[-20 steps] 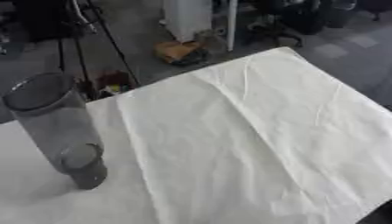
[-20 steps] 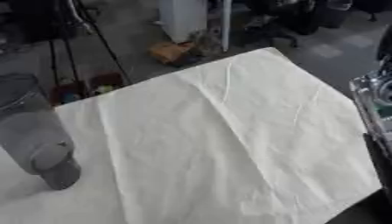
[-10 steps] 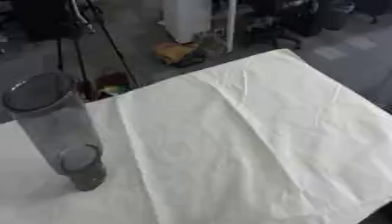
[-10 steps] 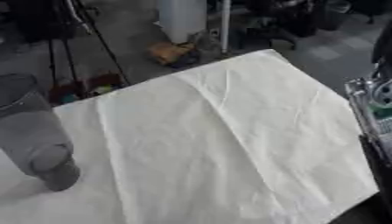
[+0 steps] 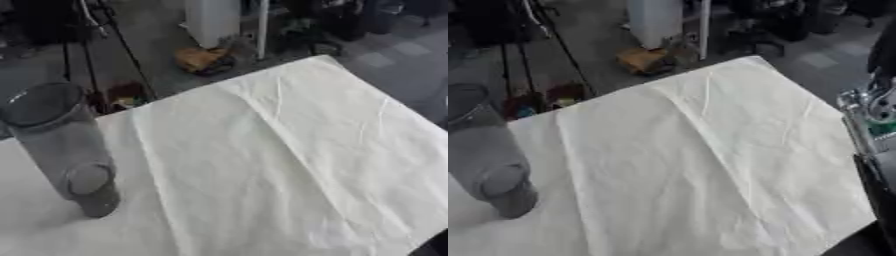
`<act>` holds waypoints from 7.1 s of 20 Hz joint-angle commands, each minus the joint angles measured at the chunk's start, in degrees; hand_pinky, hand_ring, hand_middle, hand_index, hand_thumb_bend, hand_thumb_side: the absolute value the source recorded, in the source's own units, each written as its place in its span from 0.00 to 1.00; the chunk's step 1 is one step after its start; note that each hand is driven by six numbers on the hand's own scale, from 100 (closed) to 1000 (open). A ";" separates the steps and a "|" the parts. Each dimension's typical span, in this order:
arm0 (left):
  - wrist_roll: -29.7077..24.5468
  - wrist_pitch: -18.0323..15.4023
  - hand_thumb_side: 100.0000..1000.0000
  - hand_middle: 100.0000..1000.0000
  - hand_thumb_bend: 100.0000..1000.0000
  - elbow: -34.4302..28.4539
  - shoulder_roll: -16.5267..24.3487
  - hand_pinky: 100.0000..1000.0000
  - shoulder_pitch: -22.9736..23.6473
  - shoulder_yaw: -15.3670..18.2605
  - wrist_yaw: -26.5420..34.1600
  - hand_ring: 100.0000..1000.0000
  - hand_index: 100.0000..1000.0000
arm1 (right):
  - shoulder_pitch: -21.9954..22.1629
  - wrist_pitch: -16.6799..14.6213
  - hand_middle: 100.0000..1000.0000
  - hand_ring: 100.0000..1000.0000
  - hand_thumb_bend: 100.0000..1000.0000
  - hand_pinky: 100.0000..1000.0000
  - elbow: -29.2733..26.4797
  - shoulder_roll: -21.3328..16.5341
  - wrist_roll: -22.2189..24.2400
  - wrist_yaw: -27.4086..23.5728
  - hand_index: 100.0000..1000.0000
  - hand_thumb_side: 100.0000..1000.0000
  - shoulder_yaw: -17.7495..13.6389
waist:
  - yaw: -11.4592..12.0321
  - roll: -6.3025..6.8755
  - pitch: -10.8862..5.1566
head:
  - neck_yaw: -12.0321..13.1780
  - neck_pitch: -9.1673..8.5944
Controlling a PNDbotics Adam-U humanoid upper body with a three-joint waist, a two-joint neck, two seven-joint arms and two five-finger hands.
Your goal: Arrange flowers into the vase.
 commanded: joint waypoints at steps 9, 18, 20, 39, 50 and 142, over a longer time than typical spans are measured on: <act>3.19 0.95 0.49 0.00 0.12 -0.26 2.06 0.00 -2.49 0.72 -5.50 0.00 0.00 | -0.60 -0.25 0.84 0.88 0.00 0.77 -0.77 -1.10 0.04 -0.67 0.90 1.00 -0.53 | -0.12 -0.37 -1.26 | -0.54 -1.26; 4.34 0.10 0.49 0.00 0.13 2.56 0.97 0.00 -5.19 2.10 -6.47 0.00 0.00 | -1.10 -0.46 0.84 0.88 0.00 0.76 -0.77 -1.24 0.24 -1.13 0.90 1.00 -0.43 | -0.78 -0.12 -1.68 | 0.72 -1.53; 4.68 -0.10 0.49 0.00 0.13 3.66 0.58 0.00 -5.57 2.17 -6.53 0.00 0.00 | -1.30 -0.53 0.84 0.88 0.00 0.76 -0.77 -1.26 0.30 -1.22 0.90 1.00 -0.38 | -1.13 -0.02 -1.61 | 1.08 -1.64; 5.30 -1.98 0.48 0.00 0.14 8.62 -0.21 0.00 -6.72 2.41 -11.29 0.00 0.00 | -1.56 -0.49 0.84 0.88 0.00 0.77 -0.77 -1.09 0.65 -1.31 0.90 1.00 -0.17 | -2.57 0.80 -0.90 | 2.15 -3.50; 4.74 -1.61 0.48 0.00 0.14 7.05 -0.05 0.00 -5.19 1.52 -9.21 0.00 0.00 | -1.64 -0.39 0.84 0.88 0.00 0.77 -0.77 -0.81 0.39 -1.30 0.90 1.00 -0.37 | -2.22 0.38 -0.70 | 1.25 -3.42; 2.62 -8.92 0.54 0.00 0.17 8.78 -1.75 0.00 -0.29 -1.18 -15.34 0.00 0.01 | -2.46 -0.58 0.83 0.88 0.00 0.77 -0.77 0.37 -0.45 -1.33 0.90 1.00 -0.82 | -2.67 -0.27 1.30 | 3.12 -3.29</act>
